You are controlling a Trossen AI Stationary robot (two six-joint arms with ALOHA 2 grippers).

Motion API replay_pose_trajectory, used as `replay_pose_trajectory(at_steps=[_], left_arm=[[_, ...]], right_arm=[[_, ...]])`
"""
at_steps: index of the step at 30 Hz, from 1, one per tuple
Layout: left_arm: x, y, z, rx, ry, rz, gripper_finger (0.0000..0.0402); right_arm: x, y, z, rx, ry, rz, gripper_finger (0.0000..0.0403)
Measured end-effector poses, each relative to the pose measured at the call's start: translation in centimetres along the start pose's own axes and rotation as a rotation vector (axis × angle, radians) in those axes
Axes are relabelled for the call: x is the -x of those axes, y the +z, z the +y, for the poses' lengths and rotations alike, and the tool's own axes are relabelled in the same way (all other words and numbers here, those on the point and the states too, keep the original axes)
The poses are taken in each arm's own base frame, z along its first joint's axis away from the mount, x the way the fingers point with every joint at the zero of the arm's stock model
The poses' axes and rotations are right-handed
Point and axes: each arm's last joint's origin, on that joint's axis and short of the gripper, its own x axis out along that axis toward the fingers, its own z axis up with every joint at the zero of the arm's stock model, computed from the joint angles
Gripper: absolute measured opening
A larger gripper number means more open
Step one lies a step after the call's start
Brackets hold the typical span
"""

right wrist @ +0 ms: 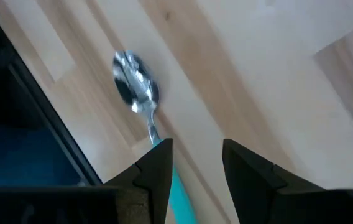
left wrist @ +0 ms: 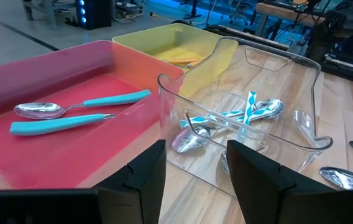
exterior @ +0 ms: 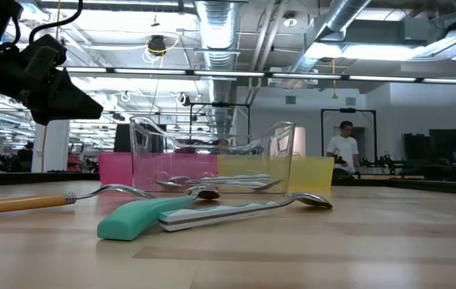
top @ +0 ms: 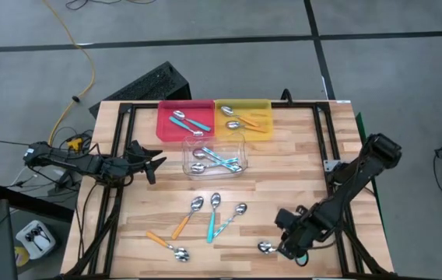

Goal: Sort silverware by color (type)
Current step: Put the light green spoon into the red bin

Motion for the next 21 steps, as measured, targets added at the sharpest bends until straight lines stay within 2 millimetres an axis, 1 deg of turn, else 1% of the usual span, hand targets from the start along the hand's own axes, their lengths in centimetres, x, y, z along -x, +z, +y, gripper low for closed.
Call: replay_pose_trajectory(at_steps=[4,11,18,21], left_arm=[[0.0,0.0,0.0,0.000,0.000,0.000,0.0153],[0.0,0.0,0.0,0.010,0.001,0.001,0.0153],[0.0,0.0,0.0,0.009,0.001,0.003,0.0153],[0.0,0.0,0.0,0.009,0.001,0.003,0.0153]], right_arm=[[-0.6,0.2,0.7,0.047,0.002,0.065,0.0164],[-1.0,0.6,0.7,0.062,-0.016,0.063,0.0171],[-1.1,0.9,0.8,0.063,-0.013,0.051,0.0211],[-1.9,1.1,1.0,0.045,-0.010,0.049,0.0231]])
